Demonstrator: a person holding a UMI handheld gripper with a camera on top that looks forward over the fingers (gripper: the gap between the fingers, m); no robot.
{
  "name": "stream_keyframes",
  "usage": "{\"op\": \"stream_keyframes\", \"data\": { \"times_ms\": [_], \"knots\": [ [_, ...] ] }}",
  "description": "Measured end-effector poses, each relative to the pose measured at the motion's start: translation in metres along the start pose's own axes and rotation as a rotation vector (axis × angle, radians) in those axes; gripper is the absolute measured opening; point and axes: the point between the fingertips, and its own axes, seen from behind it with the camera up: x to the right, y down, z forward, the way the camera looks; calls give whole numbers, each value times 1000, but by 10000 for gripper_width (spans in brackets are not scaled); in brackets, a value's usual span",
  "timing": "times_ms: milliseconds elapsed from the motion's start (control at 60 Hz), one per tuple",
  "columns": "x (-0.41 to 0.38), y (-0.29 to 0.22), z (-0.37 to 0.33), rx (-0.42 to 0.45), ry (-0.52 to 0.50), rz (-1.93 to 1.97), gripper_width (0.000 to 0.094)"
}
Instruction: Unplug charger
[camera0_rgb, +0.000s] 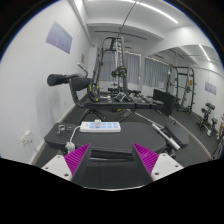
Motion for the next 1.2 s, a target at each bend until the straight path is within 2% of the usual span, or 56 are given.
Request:
{"op": "stream_keyframes", "data": {
  "times_ms": [267, 583, 833, 1200],
  "knots": [
    [-39, 4, 32, -9, -59, -28, 857],
    [-105, 0, 114, 10, -138, -26, 854],
    [-109, -13, 219, 61, -116, -16, 856],
    [-112, -9, 380, 43, -103, -21, 855]
  ]
}}
